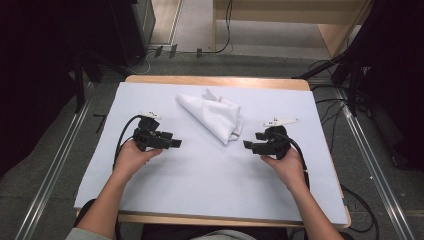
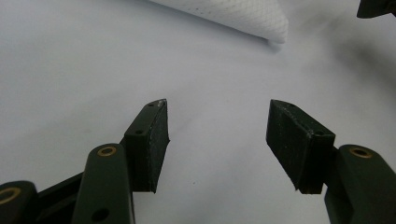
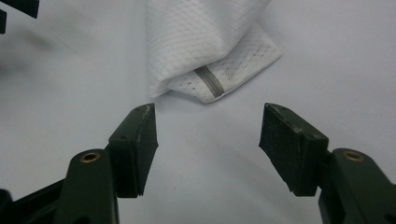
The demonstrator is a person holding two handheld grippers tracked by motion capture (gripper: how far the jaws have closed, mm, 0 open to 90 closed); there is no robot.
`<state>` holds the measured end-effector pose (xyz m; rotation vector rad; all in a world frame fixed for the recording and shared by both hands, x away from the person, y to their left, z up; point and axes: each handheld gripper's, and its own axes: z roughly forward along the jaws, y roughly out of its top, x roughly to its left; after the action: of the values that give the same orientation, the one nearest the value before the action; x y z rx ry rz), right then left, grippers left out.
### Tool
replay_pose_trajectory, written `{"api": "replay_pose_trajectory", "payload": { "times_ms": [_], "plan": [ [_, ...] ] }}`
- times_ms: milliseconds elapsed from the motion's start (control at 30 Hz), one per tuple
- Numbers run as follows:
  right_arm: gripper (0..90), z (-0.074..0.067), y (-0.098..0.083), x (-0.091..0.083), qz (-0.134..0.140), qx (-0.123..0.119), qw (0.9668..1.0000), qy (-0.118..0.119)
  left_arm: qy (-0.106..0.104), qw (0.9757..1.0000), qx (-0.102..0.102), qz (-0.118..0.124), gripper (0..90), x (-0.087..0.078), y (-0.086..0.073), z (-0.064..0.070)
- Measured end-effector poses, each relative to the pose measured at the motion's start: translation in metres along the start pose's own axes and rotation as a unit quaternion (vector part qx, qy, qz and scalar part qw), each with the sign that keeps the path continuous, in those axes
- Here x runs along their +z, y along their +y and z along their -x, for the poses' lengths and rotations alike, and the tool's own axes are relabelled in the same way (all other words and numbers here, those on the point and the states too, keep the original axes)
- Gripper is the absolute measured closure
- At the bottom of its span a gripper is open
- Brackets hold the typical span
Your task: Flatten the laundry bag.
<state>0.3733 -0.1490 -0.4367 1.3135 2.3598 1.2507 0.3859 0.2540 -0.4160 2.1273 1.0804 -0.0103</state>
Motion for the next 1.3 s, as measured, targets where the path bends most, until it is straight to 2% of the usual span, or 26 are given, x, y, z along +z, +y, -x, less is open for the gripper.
{"api": "replay_pose_trajectory", "payload": {
  "times_ms": [67,133,233,333,533,1067,1133,1200,1300],
  "plan": [
    [38.5,-0.001,0.003,-0.002,0.003,0.015,0.9999,-0.005,0.007,1.0000,0.003,-0.002,39.3,-0.003,-0.001,0.003],
    [39.1,-0.003,0.006,-0.002,0.006,0.017,0.9998,-0.006,0.005,1.0000,0.004,0.000,39.0,-0.004,-0.001,0.004],
    [39.9,-0.005,0.010,0.001,0.001,0.006,0.9999,-0.008,0.009,0.9999,0.004,-0.003,38.6,-0.005,-0.001,0.004],
    [40.1,-0.006,0.015,0.004,-0.001,0.004,1.0000,-0.009,0.010,0.9999,0.003,0.001,38.8,-0.007,-0.001,0.003],
    [41.0,0.000,0.026,0.013,-0.005,-0.002,0.9999,-0.015,0.011,0.9999,-0.002,0.004,38.9,-0.010,-0.002,0.000],
    [42.9,0.017,0.051,0.041,-0.021,0.015,0.9994,-0.022,0.009,1.0000,0.001,-0.002,38.5,-0.007,-0.003,0.001],
    [42.8,0.018,0.056,0.044,-0.021,0.017,0.9995,-0.019,0.010,0.9999,0.002,0.000,38.4,-0.007,-0.003,0.001],
    [42.8,0.020,0.064,0.048,-0.020,0.012,0.9994,-0.027,0.012,0.9999,0.000,0.000,38.5,-0.008,-0.003,0.000],
    [42.5,0.022,0.070,0.052,-0.023,0.014,0.9993,-0.027,0.010,0.9999,-0.003,0.001,38.5,-0.009,-0.003,-0.001]
  ]
}}
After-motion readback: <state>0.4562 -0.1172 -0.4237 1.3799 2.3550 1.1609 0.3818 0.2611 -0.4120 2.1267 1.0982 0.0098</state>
